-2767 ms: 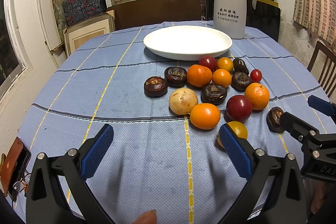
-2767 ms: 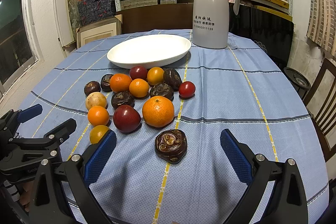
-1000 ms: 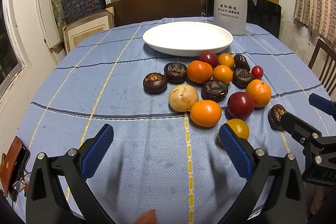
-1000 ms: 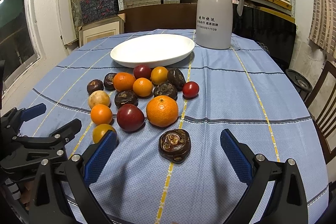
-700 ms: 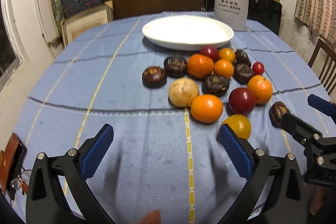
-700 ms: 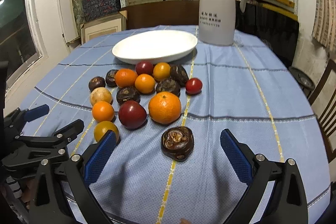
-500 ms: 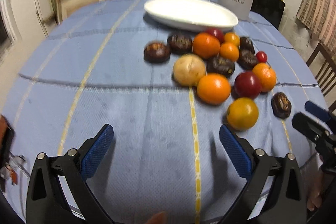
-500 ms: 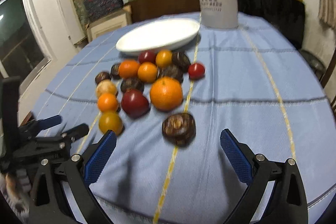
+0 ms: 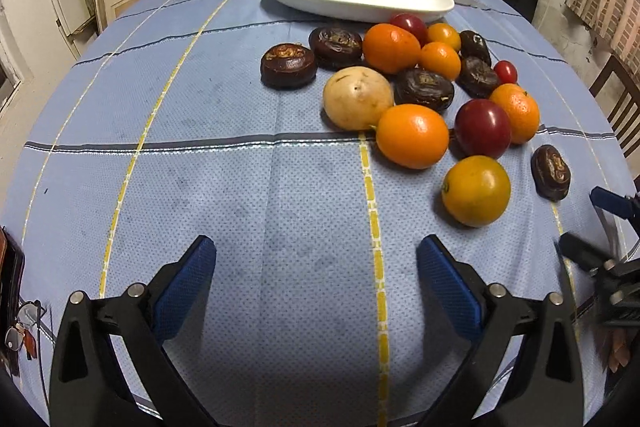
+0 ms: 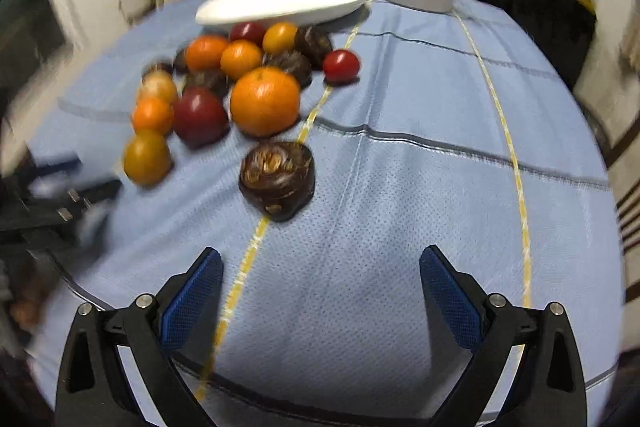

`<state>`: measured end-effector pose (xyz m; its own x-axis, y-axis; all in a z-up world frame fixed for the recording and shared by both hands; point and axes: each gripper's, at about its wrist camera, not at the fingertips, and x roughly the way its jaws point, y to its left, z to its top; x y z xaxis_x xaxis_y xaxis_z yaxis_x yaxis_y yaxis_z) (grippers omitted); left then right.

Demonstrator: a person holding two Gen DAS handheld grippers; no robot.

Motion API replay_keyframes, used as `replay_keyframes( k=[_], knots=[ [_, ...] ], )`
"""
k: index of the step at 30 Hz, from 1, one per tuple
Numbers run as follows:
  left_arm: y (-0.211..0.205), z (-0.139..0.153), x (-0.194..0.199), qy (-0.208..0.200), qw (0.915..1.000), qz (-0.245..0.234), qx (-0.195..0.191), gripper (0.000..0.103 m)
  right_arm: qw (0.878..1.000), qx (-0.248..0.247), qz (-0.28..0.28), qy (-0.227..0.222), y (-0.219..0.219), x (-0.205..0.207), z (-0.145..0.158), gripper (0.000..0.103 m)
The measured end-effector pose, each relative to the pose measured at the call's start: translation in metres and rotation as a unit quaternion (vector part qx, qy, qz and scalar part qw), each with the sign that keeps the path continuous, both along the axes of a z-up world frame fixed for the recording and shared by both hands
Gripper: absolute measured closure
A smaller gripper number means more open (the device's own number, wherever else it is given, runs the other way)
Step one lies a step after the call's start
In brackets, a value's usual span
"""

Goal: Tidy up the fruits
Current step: 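Grasp the yellow tomato with the left tool while the right tool grasps a dark date, then carry both fruits to the white plate and open both tools to release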

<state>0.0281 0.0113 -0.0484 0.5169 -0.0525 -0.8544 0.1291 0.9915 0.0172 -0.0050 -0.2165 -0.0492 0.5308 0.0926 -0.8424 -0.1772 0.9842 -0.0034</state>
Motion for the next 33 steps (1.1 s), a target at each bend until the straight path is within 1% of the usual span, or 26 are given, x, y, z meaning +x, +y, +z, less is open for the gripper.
replay_keyframes(
  k=[1, 3, 4, 5, 6, 8, 11, 12, 13, 14, 15, 16, 17, 18, 19, 21, 22, 23, 24, 28, 30, 33],
  knots=[
    [0.001, 0.000, 0.000, 0.000, 1.0000, 0.000, -0.001, 0.004, 1.000, 0.006, 0.002, 0.002, 0.000, 0.003, 0.000, 0.003],
    [0.000, 0.002, 0.001, -0.002, 1.0000, 0.002, -0.009, 0.004, 1.000, 0.018, -0.015, -0.006, -0.004, 0.009, 0.002, 0.003],
    [-0.002, 0.003, 0.003, -0.005, 0.9998, -0.005, -0.018, 0.004, 0.999, 0.039, -0.015, -0.007, -0.006, 0.013, 0.004, 0.003],
    [-0.005, 0.005, 0.003, -0.006, 0.9995, -0.017, -0.026, 0.004, 0.999, 0.048, -0.015, -0.009, -0.007, 0.016, 0.005, 0.005],
    [-0.011, 0.006, 0.003, -0.011, 0.9992, -0.030, -0.025, 0.005, 0.999, 0.051, -0.017, -0.012, -0.007, 0.018, 0.006, 0.011],
    [-0.024, 0.010, 0.000, -0.029, 0.9980, -0.056, -0.007, 0.005, 0.999, 0.046, -0.015, -0.015, -0.004, 0.024, 0.006, 0.016],
    [-0.037, 0.015, -0.006, -0.056, 0.9952, -0.078, 0.017, 0.005, 0.999, 0.042, -0.005, -0.018, 0.000, 0.027, 0.007, 0.023],
    [-0.039, 0.017, -0.008, -0.061, 0.9947, -0.081, 0.019, 0.005, 0.999, 0.041, -0.002, -0.020, 0.000, 0.029, 0.007, 0.025],
    [-0.041, 0.018, -0.008, -0.065, 0.9941, -0.085, 0.016, 0.005, 0.999, 0.040, 0.000, -0.020, 0.002, 0.029, 0.007, 0.026],
    [-0.044, 0.019, -0.009, -0.065, 0.9937, -0.090, 0.010, 0.006, 0.999, 0.038, 0.003, -0.022, 0.004, 0.029, 0.007, 0.029],
    [-0.045, 0.019, -0.010, -0.063, 0.9931, -0.099, -0.001, 0.008, 0.999, 0.036, 0.005, -0.024, 0.006, 0.029, 0.008, 0.036],
    [-0.047, 0.020, -0.011, -0.063, 0.9919, -0.110, -0.010, 0.013, 0.999, 0.035, 0.008, -0.026, 0.008, 0.029, 0.008, 0.040],
    [-0.051, 0.020, -0.013, -0.060, 0.9908, -0.121, -0.011, 0.027, 0.999, 0.035, 0.014, -0.028, 0.010, 0.029, 0.009, 0.048],
    [-0.054, 0.021, -0.011, -0.053, 0.9900, -0.130, -0.011, 0.033, 0.999, 0.036, 0.018, -0.029, 0.011, 0.028, 0.009, 0.055],
    [-0.058, 0.019, -0.010, -0.050, 0.9893, -0.137, -0.010, 0.034, 0.999, 0.039, 0.023, -0.030, 0.011, 0.027, 0.010, 0.059],
    [-0.065, 0.016, -0.007, -0.043, 0.9885, -0.145, -0.007, 0.049, 0.998, 0.043, 0.024, -0.030, 0.011, 0.028, 0.010, 0.060],
    [-0.068, 0.014, -0.005, -0.038, 0.9881, -0.149, -0.011, 0.052, 0.998, 0.052, 0.024, -0.029, 0.008, 0.029, 0.010, 0.060],
    [-0.069, 0.012, -0.003, -0.028, 0.9873, -0.155, -0.022, 0.061, 0.998, 0.058, 0.024, -0.029, 0.007, 0.028, 0.010, 0.060],
    [-0.070, 0.011, -0.003, -0.031, 0.9870, -0.156, -0.022, 0.066, 0.997, 0.064, 0.024, -0.029, 0.005, 0.028, 0.010, 0.060],
    [-0.076, 0.010, -0.008, -0.037, 0.9841, -0.171, -0.027, 0.066, 0.995, 0.088, 0.024, -0.031, 0.000, 0.028, 0.011, 0.061],
    [-0.072, 0.014, -0.010, -0.043, 0.9837, -0.170, -0.040, 0.067, 0.995, 0.095, 0.026, -0.032, -0.001, 0.027, 0.012, 0.061],
    [-0.067, 0.021, -0.010, -0.051, 0.9841, -0.164, -0.045, 0.067, 0.993, 0.105, 0.030, -0.037, -0.003, 0.025, 0.014, 0.061]
  ],
)
